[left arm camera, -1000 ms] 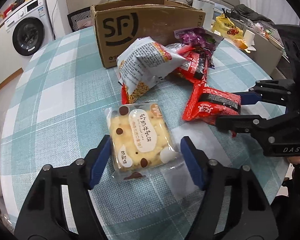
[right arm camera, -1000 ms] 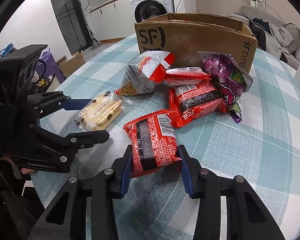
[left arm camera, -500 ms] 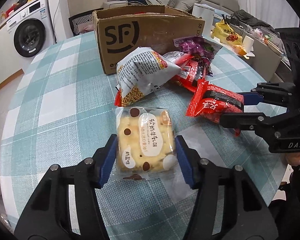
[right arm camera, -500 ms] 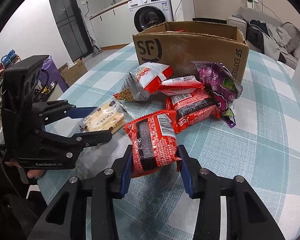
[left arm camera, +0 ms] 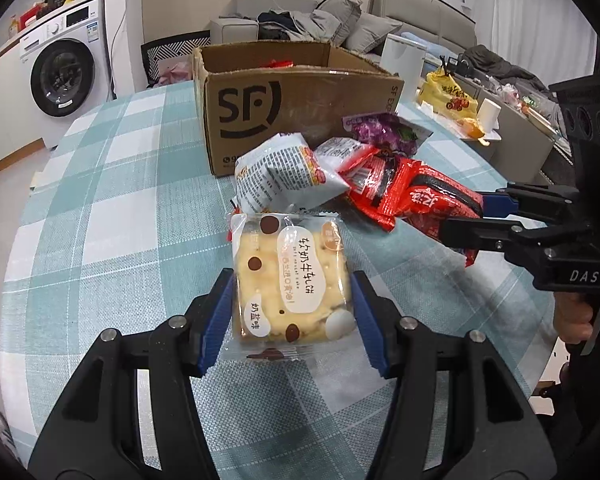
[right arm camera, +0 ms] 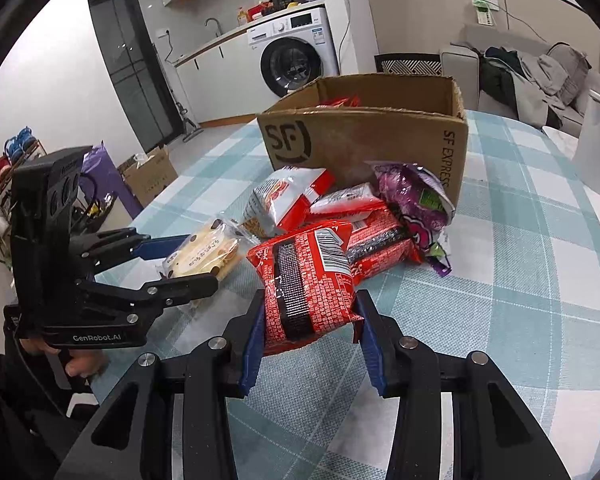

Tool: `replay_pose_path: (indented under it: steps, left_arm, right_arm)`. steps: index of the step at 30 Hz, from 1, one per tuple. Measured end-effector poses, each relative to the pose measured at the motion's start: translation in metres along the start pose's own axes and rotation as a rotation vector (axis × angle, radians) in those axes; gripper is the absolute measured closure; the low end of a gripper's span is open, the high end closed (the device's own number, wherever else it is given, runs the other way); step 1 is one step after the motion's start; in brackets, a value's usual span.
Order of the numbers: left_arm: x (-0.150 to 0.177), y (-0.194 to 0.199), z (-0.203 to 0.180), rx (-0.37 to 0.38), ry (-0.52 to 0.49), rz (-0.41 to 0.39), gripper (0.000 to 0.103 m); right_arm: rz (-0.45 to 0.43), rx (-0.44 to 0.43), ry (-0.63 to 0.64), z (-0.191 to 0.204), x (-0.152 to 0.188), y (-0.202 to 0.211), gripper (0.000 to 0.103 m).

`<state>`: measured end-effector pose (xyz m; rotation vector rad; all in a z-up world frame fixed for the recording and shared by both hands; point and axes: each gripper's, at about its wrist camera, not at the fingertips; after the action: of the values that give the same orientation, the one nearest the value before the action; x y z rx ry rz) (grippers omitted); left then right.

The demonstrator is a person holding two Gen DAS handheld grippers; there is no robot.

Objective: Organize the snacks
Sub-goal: 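Carry both packets over the SF box and open both tools to drop them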

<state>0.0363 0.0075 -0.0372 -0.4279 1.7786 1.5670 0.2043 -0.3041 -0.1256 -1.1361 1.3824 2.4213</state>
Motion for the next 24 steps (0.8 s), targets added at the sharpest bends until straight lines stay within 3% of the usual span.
replay_pose_path:
  steps: [24]
  left_arm:
    - [-0.033,0.024,0.014,-0.036,0.068,-0.116,0.049]
  right_arm:
    - [-0.107,0.016,-0.1,-0.011,-0.022,0.017,0.06]
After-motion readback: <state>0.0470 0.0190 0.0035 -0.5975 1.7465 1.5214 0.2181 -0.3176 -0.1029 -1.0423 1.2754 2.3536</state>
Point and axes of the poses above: each gripper's, at about its wrist camera, not at the fingertips, and y roughly against the way its jaws point, z to its left, x to its underside, and after that the axes turned 9 degrees about -y, right-handed
